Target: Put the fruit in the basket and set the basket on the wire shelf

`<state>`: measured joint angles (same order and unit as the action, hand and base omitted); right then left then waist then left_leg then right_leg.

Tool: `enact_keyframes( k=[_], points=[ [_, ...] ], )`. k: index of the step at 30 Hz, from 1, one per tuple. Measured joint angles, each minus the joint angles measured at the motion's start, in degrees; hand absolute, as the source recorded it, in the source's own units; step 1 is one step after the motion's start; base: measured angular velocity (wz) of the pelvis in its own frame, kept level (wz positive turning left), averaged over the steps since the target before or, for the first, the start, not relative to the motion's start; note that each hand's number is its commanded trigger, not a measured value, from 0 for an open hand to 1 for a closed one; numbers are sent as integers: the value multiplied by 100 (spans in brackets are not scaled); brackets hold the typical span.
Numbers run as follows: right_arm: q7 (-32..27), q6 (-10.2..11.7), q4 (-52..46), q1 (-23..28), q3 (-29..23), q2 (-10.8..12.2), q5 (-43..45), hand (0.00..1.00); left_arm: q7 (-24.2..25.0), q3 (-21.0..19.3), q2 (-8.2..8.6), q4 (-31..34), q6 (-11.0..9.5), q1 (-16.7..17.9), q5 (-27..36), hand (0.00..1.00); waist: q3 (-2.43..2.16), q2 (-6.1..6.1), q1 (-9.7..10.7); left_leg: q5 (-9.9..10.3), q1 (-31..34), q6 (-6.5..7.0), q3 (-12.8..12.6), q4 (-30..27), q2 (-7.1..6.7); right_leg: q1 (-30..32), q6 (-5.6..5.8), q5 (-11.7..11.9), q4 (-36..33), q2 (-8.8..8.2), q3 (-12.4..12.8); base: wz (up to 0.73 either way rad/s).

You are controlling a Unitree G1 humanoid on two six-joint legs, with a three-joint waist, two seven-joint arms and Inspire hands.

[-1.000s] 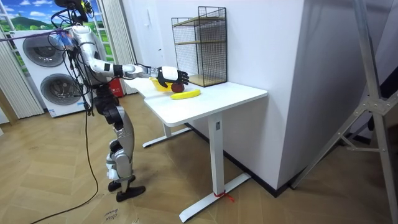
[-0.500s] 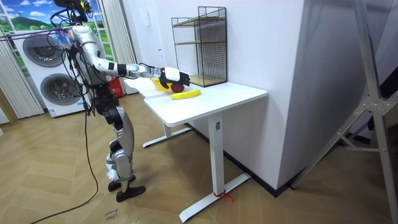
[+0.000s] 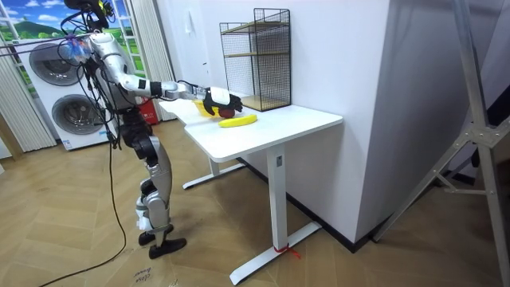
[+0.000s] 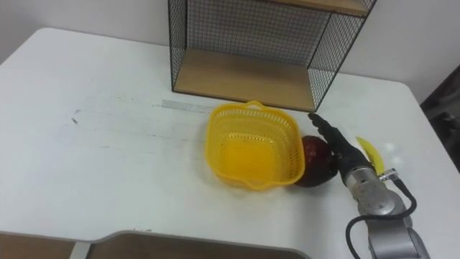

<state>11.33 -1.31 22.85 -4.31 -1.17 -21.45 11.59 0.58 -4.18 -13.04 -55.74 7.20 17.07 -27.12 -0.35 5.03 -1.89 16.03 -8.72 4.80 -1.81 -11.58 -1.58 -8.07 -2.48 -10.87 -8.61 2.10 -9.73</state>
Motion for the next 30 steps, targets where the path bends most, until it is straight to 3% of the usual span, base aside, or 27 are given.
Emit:
enact_keyframes(
  k=[8, 9, 10, 11, 12, 13, 19, 30],
  points=[
    [200, -4, 392, 0, 53, -3, 27, 0, 10, 72, 1, 23, -5, 11, 0, 0, 30, 84, 6, -1, 22, -1, 25, -28, -1, 2, -6, 21, -7, -1, -28, 1],
    [208, -4, 399, 0, 48, -3, 27, 4, 10, 88, -1, 24, -5, 7, 0, 0, 30, 85, 6, -1, 23, -1, 31, -29, -2, 1, -5, 23, -8, -3, -36, 4],
    [230, -5, 417, -1, 42, -4, 22, 36, 13, 97, -1, 26, -4, -4, 0, 0, 29, 85, 7, -1, 25, -1, 40, -28, -3, 1, -1, 28, -9, -5, -47, 4],
    [253, 3, 460, -3, 33, -11, 11, 77, 13, 99, -1, 26, -4, -12, 0, 0, 29, 85, 7, -1, 24, -1, 46, -27, -3, 0, 0, 31, -9, -5, -56, 0],
    [251, 7, 472, -9, 27, -13, 9, 84, 13, 100, -1, 26, -4, -16, 0, 0, 29, 84, 6, -1, 24, -1, 47, -27, -3, -1, 0, 31, -9, -6, -57, 0],
    [232, 9, 475, -25, 15, -13, 11, 100, 13, 101, -1, 26, -4, -27, 0, 0, 28, 83, 6, -1, 24, -1, 49, -26, -3, -1, 0, 31, -9, -5, -59, 0],
    [46, 46, 781, -246, -107, -193, 227, 100, 12, 101, -4, 34, -4, -113, 4, 0, 23, 67, 1, -1, 24, -1, 66, -21, -2, -1, 0, 31, 0, 1, -67, 0],
    [-102, 124, 979, -345, -21, -201, 445, 100, -5, 102, -28, 33, -6, -170, 3, 0, 10, 44, -9, -1, 1, -1, 57, -20, -3, -15, 0, 31, 10, 7, 25, 0]
  ],
)
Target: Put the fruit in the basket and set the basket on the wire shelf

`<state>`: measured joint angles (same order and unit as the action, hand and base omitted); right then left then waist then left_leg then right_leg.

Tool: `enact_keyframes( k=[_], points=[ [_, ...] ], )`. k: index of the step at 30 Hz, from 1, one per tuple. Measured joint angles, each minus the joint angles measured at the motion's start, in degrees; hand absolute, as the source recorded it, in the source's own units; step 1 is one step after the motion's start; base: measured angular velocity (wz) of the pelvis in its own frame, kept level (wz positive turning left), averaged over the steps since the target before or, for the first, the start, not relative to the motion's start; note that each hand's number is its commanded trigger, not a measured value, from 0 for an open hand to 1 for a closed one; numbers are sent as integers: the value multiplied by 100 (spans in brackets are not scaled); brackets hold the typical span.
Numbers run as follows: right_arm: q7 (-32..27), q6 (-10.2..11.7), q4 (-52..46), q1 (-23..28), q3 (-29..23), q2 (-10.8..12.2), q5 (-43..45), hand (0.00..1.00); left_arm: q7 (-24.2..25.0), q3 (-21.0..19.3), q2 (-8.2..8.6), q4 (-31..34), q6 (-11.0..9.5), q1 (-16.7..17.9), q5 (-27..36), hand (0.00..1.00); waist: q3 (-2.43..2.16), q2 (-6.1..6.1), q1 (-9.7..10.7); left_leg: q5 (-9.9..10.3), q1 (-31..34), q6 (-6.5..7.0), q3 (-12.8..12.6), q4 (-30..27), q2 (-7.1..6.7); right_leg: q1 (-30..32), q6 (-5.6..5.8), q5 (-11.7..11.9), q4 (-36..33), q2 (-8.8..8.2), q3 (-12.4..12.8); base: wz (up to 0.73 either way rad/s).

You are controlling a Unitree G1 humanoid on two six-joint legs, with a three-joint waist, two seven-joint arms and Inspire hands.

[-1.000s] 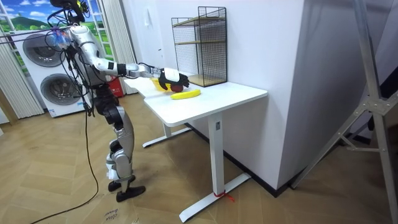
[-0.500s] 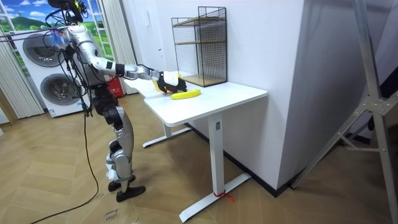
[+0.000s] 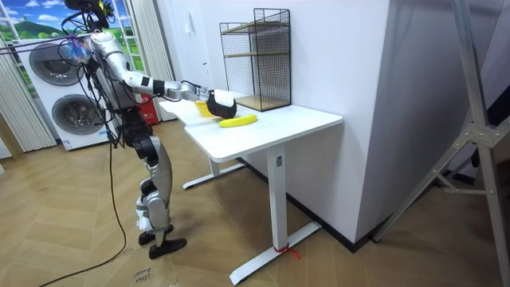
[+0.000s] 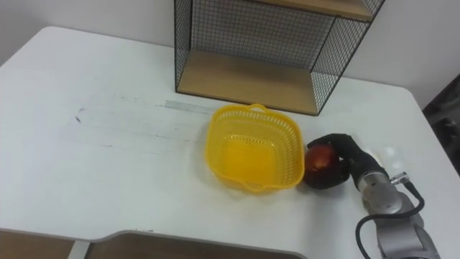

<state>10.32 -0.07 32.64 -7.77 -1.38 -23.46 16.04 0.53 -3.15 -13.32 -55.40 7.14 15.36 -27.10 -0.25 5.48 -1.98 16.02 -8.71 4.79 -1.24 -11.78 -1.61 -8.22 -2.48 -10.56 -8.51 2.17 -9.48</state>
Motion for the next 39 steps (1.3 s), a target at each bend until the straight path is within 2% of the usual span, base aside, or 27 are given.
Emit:
enact_keyframes(
  k=[10, 15, 18, 19, 22, 26, 31, 35, 39],
  points=[
    [-100, -7, -1, 69, 4, 20, -161, 100, 0, -27, 2, -32, -2, 102, 1, 0, -7, -42, 3, 0, -90, 1, -18, 0, 0, -80, 0, 0, -11, -5, 14, 0],
    [-87, -6, -12, 105, -24, 20, -258, 100, 0, -124, 13, -171, -20, 105, 3, 0, -27, -42, 21, -1, -88, 3, -17, -6, -1, -83, 0, 0, -18, -7, 9, 0],
    [-84, -12, -71, 173, -160, 20, -347, 100, 0, -173, 15, -191, -22, 80, -8, 0, -32, -56, 35, -4, -33, 7, -10, -7, -3, -38, 0, 0, -23, -12, 3, 1],
    [-108, -12, -147, 268, -275, 20, -438, 100, 0, -247, 26, -202, -25, 57, -8, 0, -47, -76, 24, -6, 10, 10, -6, -8, -6, -3, 2, 1, -25, -15, -2, 0],
    [-302, -9, -173, 344, -518, 21, -843, 100, 0, -354, 60, -251, -18, 45, -5, 0, -48, -134, 61, -10, 14, 16, -24, -1, -8, 17, 3, 2, -23, -17, 11, -1],
    [-734, -10, -186, 354, -722, 22, -1344, 100, -33, -351, 98, -410, 4, 46, 1, 0, -14, -201, 190, -15, 16, 13, -30, 16, -4, 30, 3, 1, -20, -12, 12, 0],
    [-1145, -14, -294, 355, -770, 22, -1450, 100, -37, -344, 157, -419, 10, 50, 1, 0, -14, -195, 271, -22, 18, 3, -110, 38, 7, 70, 3, 1, -27, 3, 106, -8],
    [-1430, -62, -1001, 487, -835, 23, -1489, 100, -46, -348, 160, -426, 32, 79, -5, 0, -16, -183, 317, -23, 21, 6, -193, 51, 8, 108, 3, 2, -40, 4, 183, -11],
    [-1633, -61, -1353, 505, -893, 23, -1613, 100, -160, -347, 160, -425, 33, 89, -5, 0, -49, -134, 325, -23, 10, 6, -218, 49, 7, 103, 6, 4, -41, 5, 204, -2]
  ],
)
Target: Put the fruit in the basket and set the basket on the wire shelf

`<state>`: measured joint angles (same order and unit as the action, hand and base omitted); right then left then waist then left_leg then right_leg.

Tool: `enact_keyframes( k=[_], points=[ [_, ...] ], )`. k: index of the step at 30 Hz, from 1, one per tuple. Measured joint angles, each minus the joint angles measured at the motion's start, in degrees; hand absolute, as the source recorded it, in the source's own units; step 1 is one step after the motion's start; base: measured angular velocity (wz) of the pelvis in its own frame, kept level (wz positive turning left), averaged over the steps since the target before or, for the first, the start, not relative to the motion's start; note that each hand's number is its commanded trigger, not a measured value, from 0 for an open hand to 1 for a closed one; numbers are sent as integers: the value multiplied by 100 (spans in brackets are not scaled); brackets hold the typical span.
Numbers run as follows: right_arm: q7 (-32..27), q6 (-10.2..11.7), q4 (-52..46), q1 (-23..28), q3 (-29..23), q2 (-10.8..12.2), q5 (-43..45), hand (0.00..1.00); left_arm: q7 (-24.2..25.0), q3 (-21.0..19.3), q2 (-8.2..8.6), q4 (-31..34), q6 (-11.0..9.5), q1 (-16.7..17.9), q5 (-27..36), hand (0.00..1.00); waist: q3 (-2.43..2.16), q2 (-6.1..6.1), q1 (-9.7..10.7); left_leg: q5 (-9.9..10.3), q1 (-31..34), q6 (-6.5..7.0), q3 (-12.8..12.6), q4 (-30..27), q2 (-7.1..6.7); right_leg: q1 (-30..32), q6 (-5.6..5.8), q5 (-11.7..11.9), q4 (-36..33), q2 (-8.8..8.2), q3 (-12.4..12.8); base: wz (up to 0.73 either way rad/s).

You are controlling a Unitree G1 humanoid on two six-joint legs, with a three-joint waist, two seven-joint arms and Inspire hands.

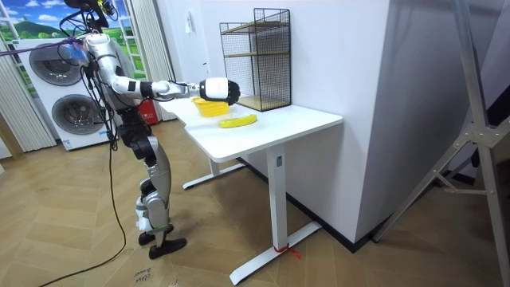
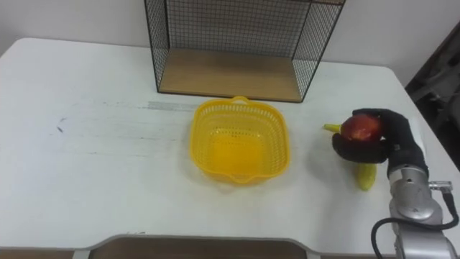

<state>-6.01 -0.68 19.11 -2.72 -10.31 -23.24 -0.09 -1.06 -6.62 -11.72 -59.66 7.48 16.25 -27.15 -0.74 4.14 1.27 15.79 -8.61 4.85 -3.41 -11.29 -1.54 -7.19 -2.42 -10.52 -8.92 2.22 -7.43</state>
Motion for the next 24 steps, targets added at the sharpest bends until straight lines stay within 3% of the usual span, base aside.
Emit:
enact_keyframes(
  k=[3, 10, 16, 24],
  points=[
    [-70, -1, -192, 0, 1, 6, -3, 100, -8, 5, 4, 1, 1, 9, 1, 0, -2, 4, -23, 0, -22, 0, -33, 0, 1, -19, 4, 3, -1, 2, 27, -4],
    [-87, -66, -929, 73, 51, 262, -45, 100, -108, 132, 48, 4, 24, 64, 3, 0, 58, -47, -11, -2, -77, 3, -38, 1, 3, -55, 5, 3, -38, 0, 28, -1],
    [9, -65, -1359, 106, 312, 262, 88, 100, -116, 217, 72, 3, 12, 15, 3, 0, 46, 10, -56, -8, 8, 14, -34, -27, 4, 38, 1, 7, -91, -4, 15, 1],
    [487, -64, -1979, 343, 554, 262, 438, 100, -106, 234, 73, 25, -40, -99, 0, 0, 39, -36, -177, -7, 25, 14, -25, -25, 4, 46, 2, 9, -84, -6, -3, 1]
  ],
)
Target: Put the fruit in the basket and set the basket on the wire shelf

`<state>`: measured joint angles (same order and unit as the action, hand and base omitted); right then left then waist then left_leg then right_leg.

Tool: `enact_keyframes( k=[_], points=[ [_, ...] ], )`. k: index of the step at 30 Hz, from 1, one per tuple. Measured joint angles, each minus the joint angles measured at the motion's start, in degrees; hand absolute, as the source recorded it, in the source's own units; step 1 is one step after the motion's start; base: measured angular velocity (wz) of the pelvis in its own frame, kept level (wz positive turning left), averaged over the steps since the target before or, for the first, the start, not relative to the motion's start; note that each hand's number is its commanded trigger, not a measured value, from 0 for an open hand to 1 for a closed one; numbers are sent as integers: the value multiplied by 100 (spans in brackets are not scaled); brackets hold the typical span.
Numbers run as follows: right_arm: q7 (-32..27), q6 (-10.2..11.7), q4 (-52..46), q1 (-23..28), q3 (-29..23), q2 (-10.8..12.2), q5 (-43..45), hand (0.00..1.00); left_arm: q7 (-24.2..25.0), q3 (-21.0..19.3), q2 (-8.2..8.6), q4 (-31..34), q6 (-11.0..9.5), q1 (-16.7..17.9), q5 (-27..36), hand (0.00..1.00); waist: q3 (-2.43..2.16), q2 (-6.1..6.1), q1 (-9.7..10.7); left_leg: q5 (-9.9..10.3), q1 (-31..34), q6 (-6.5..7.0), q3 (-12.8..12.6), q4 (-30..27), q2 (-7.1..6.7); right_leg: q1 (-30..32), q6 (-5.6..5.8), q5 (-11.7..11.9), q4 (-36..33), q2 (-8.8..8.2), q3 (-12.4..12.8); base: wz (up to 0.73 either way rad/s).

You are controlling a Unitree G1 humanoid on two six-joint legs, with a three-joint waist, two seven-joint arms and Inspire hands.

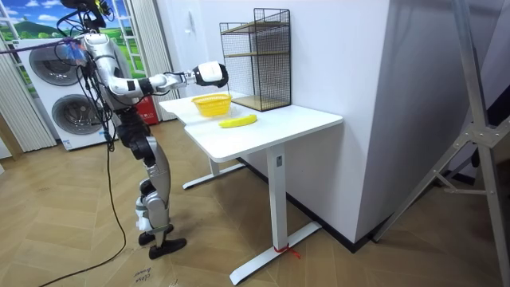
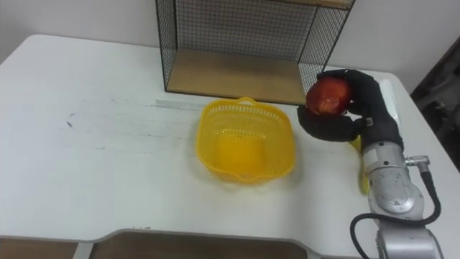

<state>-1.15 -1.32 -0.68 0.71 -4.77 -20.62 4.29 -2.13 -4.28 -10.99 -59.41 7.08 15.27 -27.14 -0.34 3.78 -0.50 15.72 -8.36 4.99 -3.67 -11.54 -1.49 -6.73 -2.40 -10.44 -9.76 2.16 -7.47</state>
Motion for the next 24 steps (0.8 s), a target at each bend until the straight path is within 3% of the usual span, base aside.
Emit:
enact_keyframes(
  k=[12, 19, 24],
  points=[
    [495, -11, -266, -10, 418, 7, 700, 100, -99, 90, 2, -27, 11, -118, -2, 0, -14, -31, -60, -2, 62, -1, -42, -16, 6, 76, -3, 2, -9, 5, 38, -1],
    [856, -84, -270, -16, 938, 38, 758, 100, -132, 168, -50, -59, 9, -269, -1, 0, 34, 52, -316, -2, 80, -1, -68, -12, 12, 90, -1, 21, 6, 7, 53, -2],
    [971, -87, -269, -18, 1153, 213, 757, 100, -148, 401, -60, -179, 7, -294, 2, 0, 55, 80, -329, -3, 92, 2, -25, -12, 0, 88, 6, 25, 15, -2, 17, 4]
  ],
)
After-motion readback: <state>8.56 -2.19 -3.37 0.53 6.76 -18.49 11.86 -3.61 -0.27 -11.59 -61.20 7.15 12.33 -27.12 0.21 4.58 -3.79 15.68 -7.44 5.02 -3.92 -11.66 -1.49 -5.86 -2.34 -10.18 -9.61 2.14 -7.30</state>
